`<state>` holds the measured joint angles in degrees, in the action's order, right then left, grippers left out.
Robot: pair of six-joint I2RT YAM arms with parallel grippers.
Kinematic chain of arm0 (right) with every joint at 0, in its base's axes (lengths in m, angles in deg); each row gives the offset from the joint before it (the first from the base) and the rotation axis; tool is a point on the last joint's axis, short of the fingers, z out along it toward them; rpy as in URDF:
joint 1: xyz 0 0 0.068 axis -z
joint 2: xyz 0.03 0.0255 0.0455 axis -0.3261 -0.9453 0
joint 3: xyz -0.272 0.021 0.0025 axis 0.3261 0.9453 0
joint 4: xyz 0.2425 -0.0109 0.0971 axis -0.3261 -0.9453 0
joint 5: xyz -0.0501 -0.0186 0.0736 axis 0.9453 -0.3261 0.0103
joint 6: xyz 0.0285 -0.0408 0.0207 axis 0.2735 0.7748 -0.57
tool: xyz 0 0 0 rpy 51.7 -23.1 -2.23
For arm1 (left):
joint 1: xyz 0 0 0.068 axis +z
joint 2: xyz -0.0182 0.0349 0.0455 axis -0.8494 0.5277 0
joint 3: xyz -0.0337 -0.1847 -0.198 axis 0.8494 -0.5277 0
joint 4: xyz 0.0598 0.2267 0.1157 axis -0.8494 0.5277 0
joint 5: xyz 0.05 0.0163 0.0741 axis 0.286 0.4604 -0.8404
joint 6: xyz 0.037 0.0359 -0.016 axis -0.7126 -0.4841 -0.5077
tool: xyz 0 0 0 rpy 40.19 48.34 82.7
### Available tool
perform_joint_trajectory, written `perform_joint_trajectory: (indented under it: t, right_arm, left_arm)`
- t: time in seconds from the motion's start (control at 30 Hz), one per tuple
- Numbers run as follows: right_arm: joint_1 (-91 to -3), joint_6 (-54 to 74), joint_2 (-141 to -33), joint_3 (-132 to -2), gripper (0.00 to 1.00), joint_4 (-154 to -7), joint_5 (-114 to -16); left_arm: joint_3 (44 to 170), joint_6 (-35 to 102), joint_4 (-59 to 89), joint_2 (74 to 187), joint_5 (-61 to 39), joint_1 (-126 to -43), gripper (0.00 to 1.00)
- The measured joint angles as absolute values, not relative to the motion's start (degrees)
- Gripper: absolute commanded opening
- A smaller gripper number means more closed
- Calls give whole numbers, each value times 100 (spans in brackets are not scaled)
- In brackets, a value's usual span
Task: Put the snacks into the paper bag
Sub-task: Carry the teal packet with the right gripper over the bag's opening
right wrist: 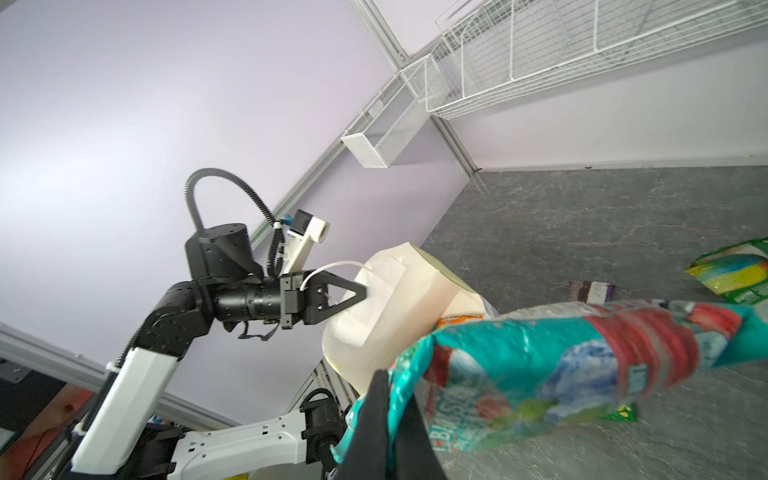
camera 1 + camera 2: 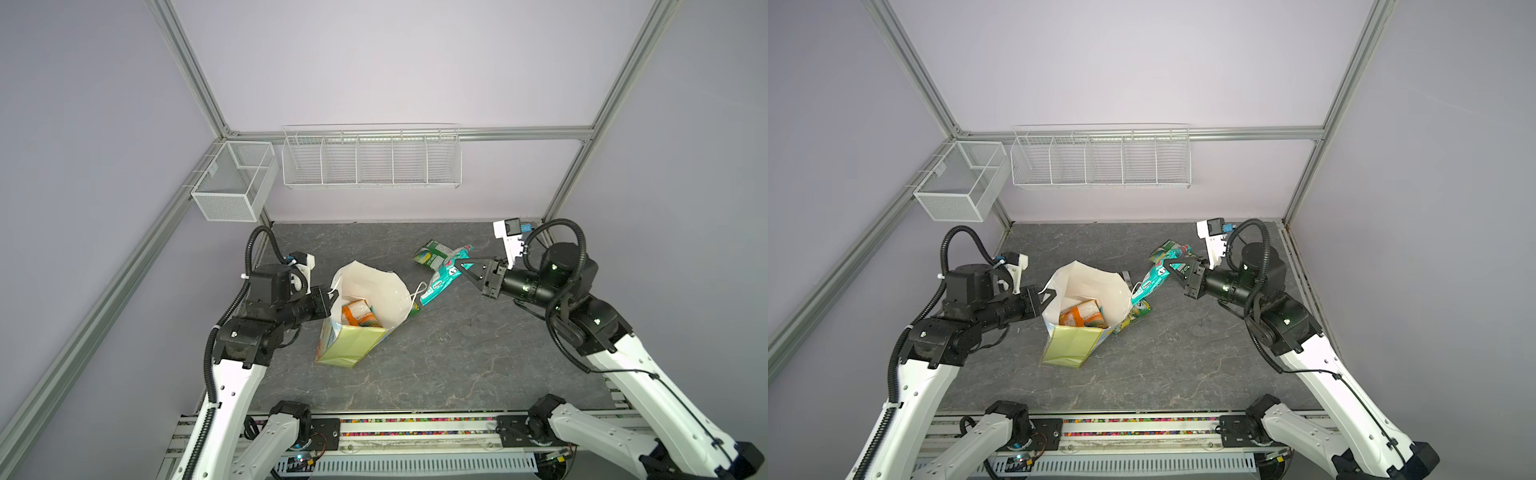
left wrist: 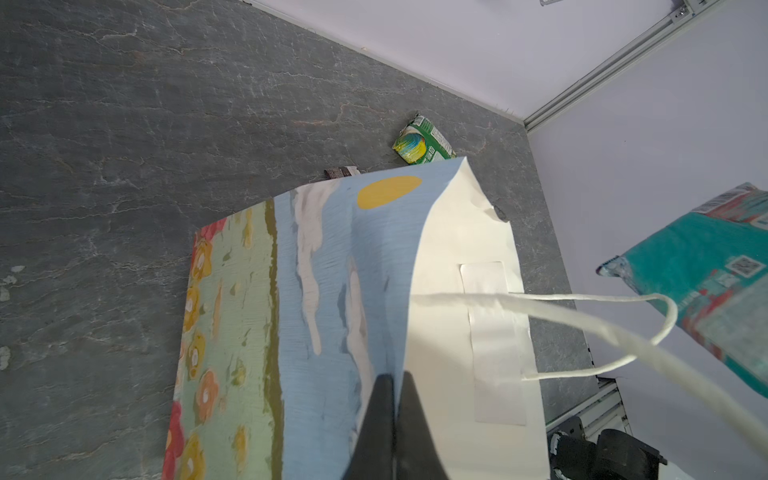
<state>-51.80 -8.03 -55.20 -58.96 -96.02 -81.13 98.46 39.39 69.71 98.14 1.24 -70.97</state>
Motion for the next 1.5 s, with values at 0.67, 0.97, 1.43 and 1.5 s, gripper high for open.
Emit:
perform_joint_trajectory:
  t: [0.67,0.97,1.43,1.5]
  right_arm:
    - [-6044,-554,-6279,-6816,7,-9604,-8555]
    - [-6343,-513,-6683,-7052,7,-9502,-8662]
    - [-6597,-570,-7409,-7201,7,-9082,-8986]
    - [-6619,-611,-7503,-7225,7,-9016,-9042]
  left_arm:
    - [9738,3943,6842,9764,148,-7097,0]
    - [9684,3954,6805,9709,167,-7097,0]
    - [9653,3961,6777,9641,211,-7097,0]
    - [9653,3963,6777,9637,211,-7097,0]
